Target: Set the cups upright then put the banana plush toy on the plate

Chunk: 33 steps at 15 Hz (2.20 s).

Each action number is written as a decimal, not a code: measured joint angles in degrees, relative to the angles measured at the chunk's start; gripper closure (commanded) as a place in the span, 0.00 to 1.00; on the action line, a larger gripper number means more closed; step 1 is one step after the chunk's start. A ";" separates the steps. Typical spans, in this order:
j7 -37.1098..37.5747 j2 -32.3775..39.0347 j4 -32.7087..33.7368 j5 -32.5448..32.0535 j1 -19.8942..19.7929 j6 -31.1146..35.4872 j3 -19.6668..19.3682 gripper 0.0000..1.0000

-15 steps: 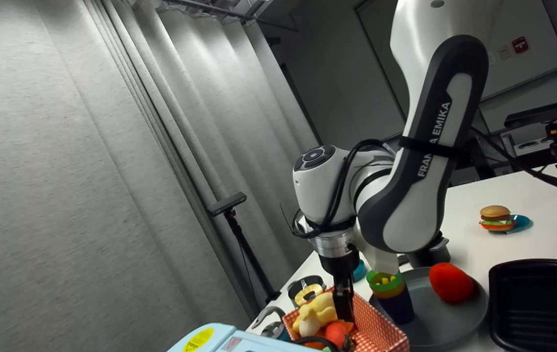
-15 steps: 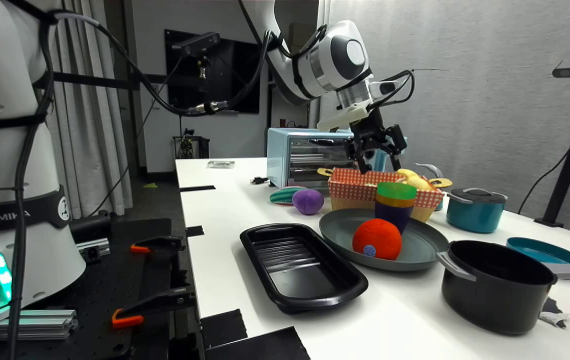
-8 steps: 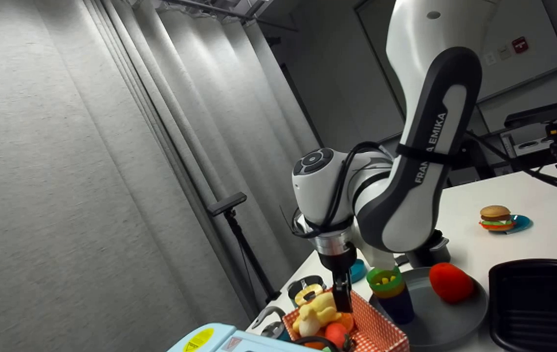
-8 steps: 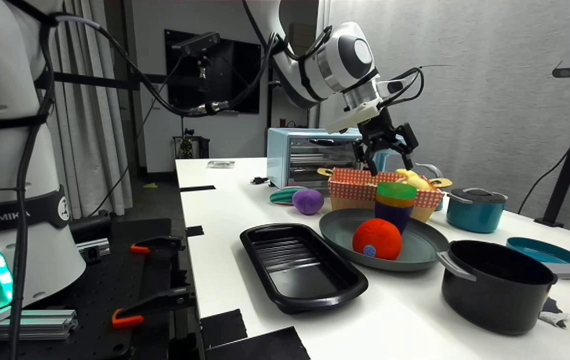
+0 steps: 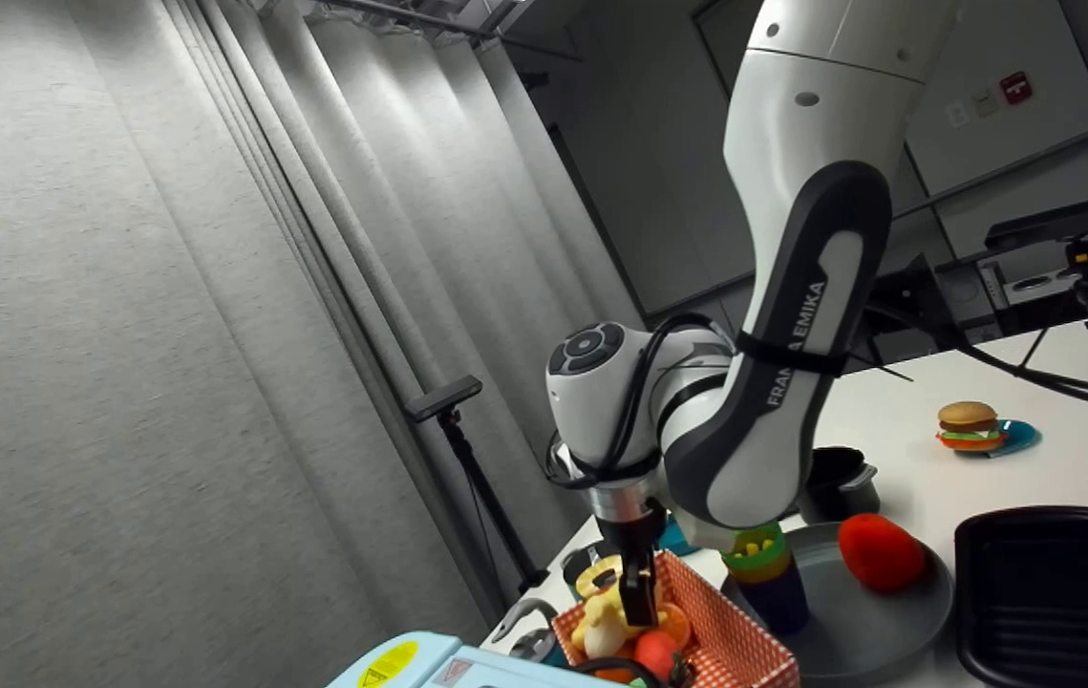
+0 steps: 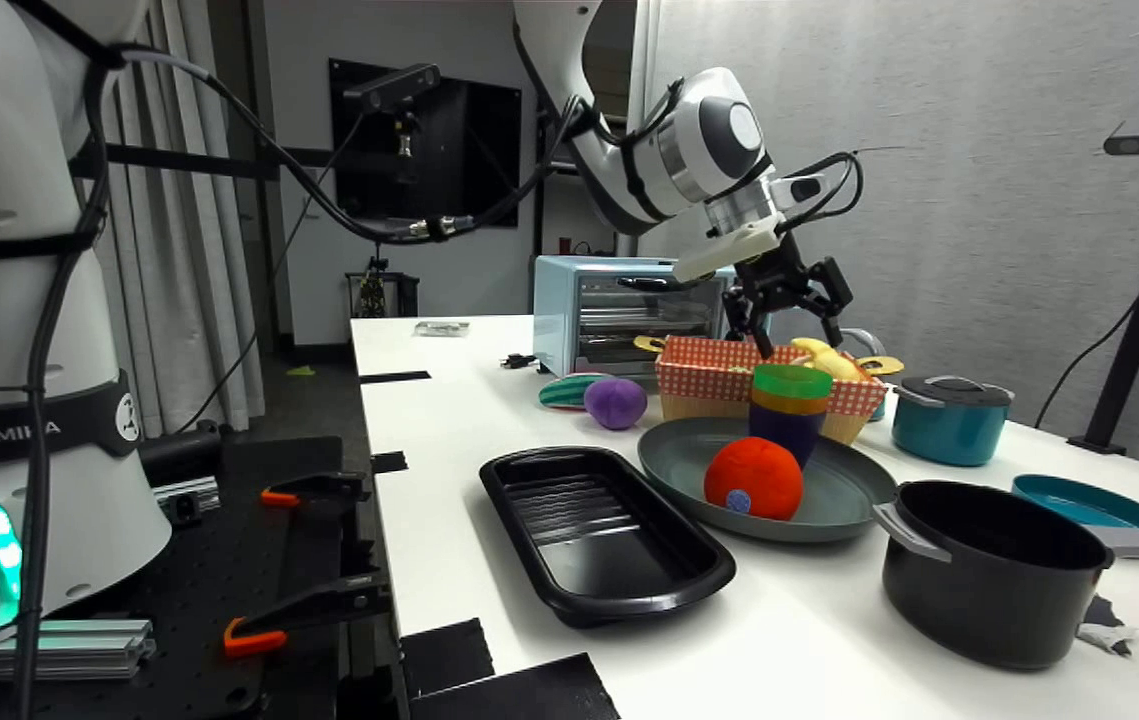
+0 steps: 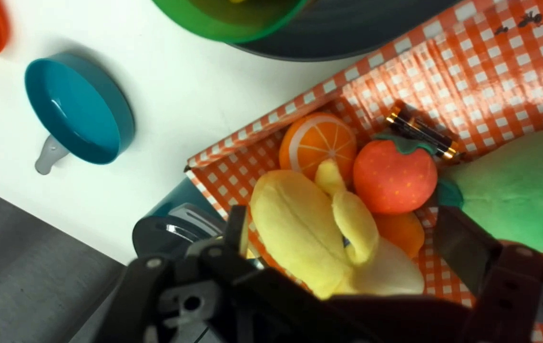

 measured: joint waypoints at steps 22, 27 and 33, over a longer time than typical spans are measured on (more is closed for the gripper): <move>12.88 9.87 11.27 9.78 6.32 -4.66 -3.94 0.00; 18.04 9.89 10.23 9.78 8.91 -5.54 -6.08 0.00; 21.58 9.89 8.41 9.70 9.91 -5.22 -8.62 0.00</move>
